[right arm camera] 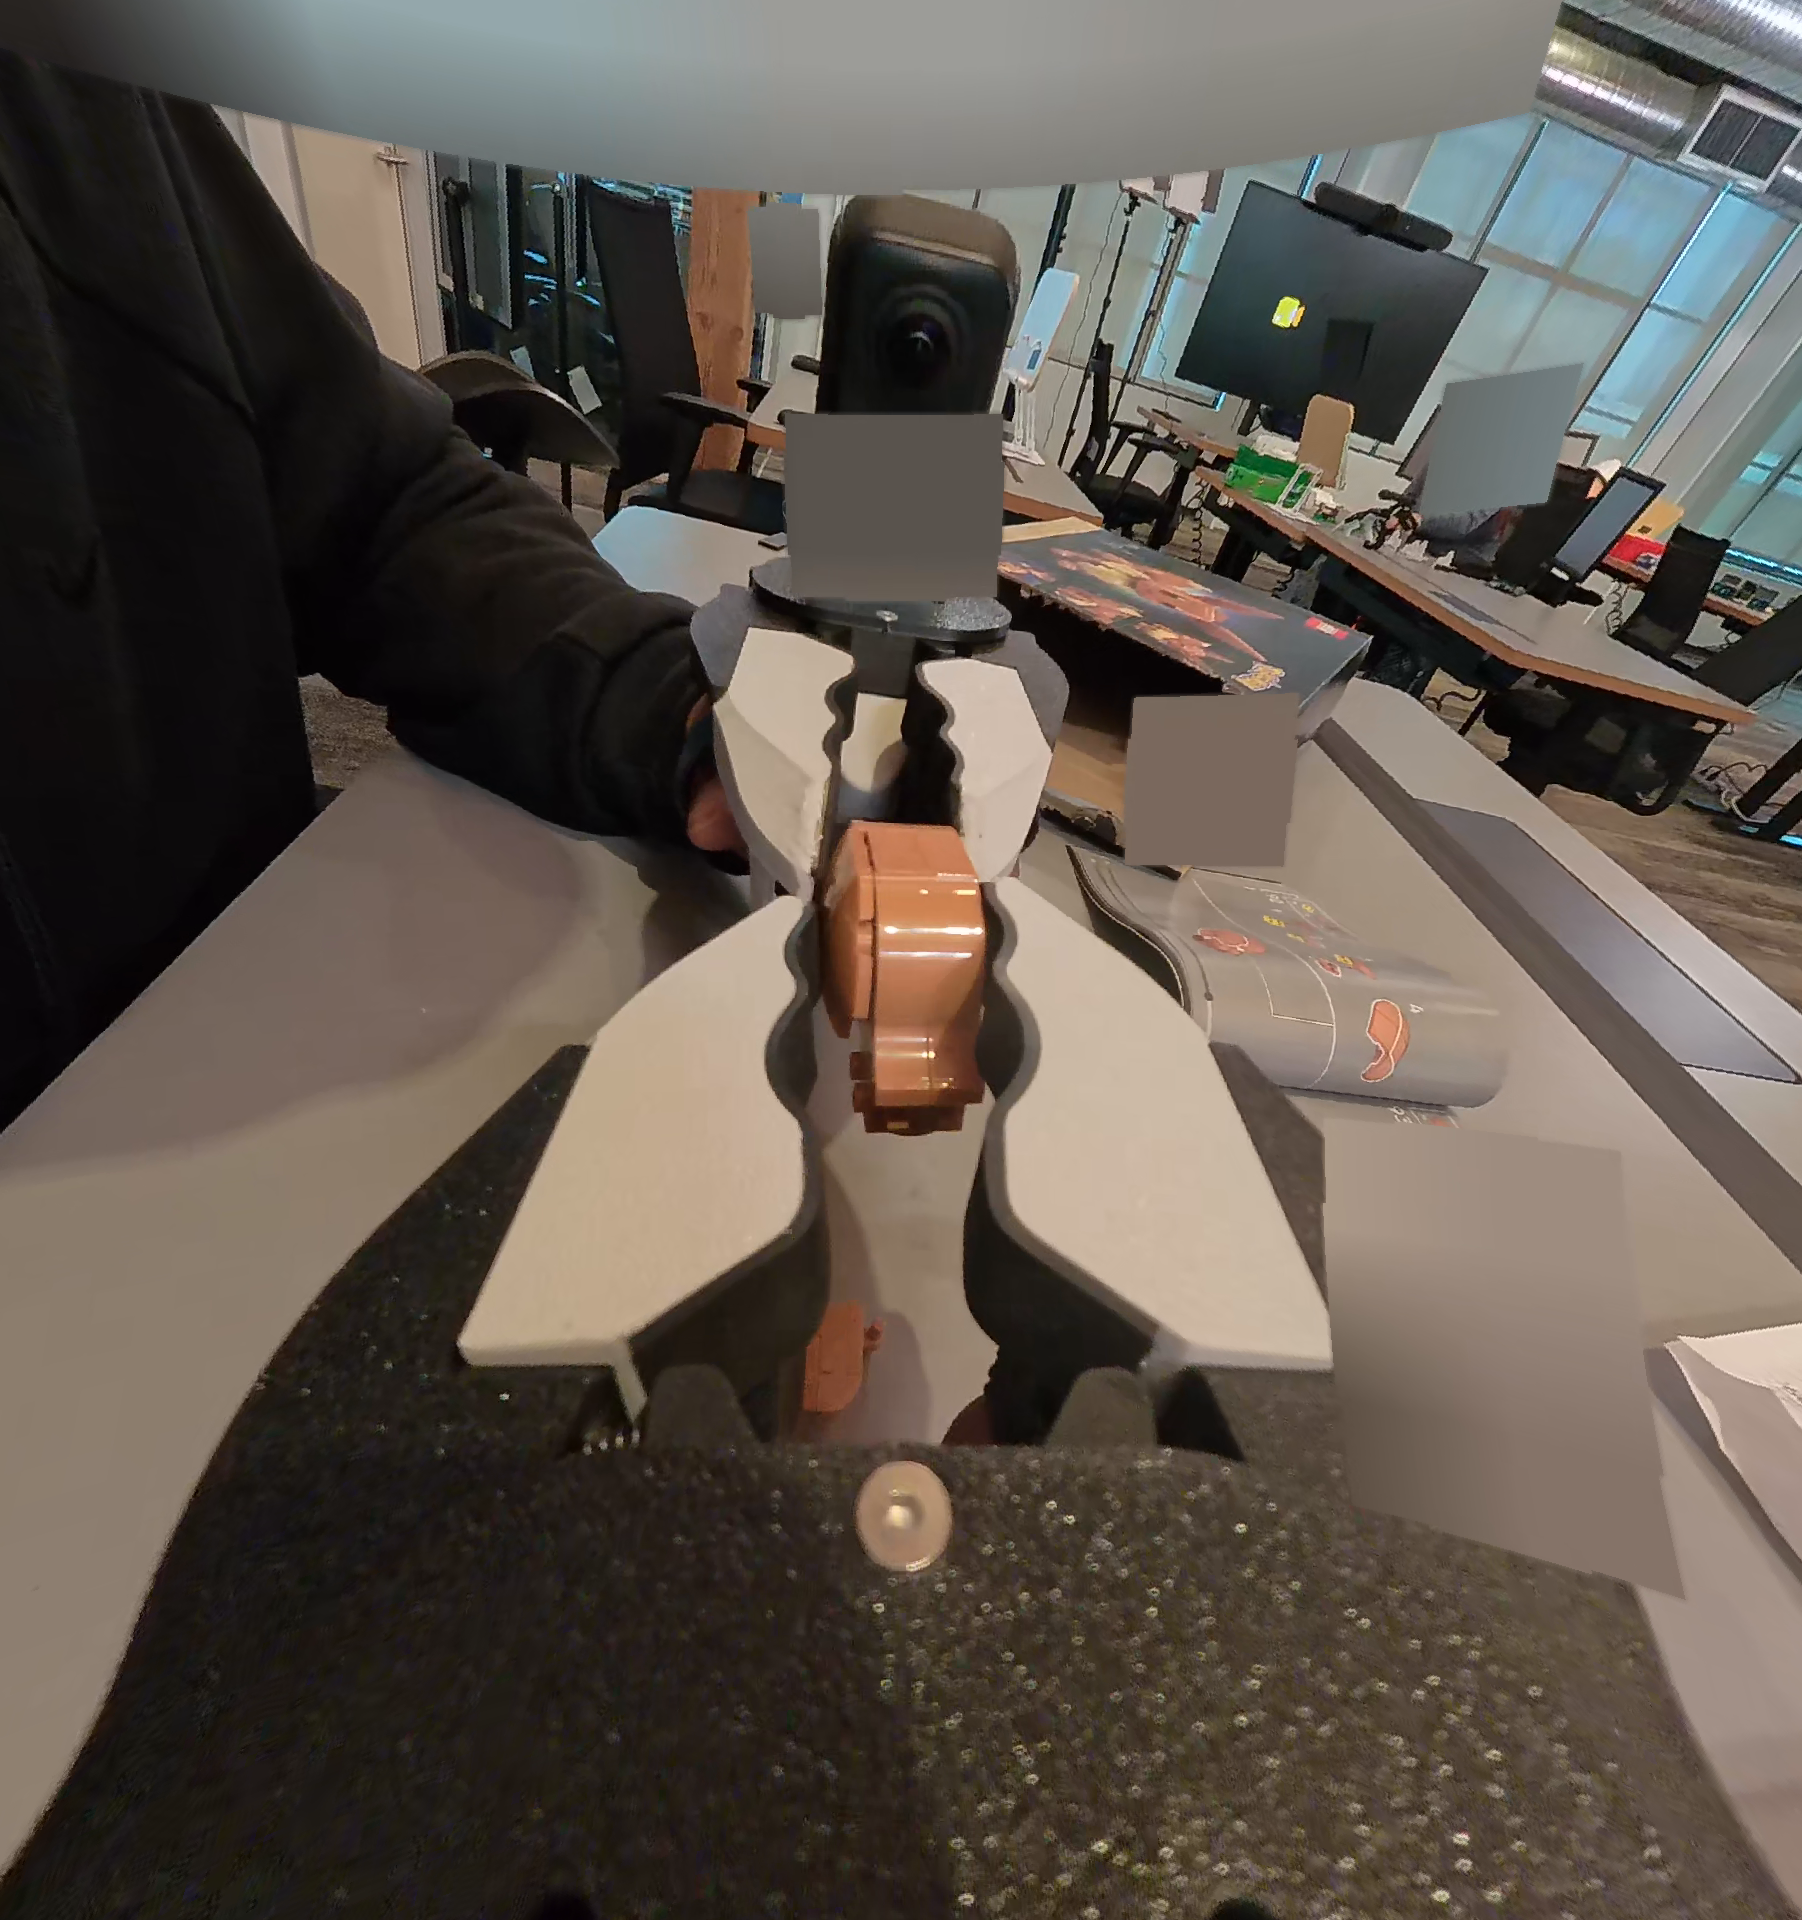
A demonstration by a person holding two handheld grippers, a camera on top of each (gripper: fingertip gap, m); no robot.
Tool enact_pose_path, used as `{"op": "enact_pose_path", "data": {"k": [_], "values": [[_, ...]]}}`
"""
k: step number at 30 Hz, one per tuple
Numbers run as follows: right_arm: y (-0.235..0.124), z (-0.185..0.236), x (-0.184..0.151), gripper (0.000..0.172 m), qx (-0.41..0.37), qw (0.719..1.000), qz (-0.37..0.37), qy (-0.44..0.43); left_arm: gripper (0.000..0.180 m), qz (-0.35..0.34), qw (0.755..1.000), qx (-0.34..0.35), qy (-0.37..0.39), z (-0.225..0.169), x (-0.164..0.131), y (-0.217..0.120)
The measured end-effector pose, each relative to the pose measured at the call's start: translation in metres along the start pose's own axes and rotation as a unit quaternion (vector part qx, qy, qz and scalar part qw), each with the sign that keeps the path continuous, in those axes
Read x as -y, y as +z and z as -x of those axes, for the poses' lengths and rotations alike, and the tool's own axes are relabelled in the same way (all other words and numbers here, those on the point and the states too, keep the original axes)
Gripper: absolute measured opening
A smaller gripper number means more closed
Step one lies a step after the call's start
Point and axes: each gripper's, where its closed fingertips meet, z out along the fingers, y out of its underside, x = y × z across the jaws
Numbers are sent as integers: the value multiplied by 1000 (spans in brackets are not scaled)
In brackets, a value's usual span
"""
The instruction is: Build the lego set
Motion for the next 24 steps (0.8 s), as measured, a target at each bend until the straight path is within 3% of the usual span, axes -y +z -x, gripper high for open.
{"op": "enact_pose_path", "data": {"k": [24], "values": [[-1, 2, -3, 29, -14, 999, 7, -48, 22, 6, 998, 11, 64, -3, -2, 1]]}}
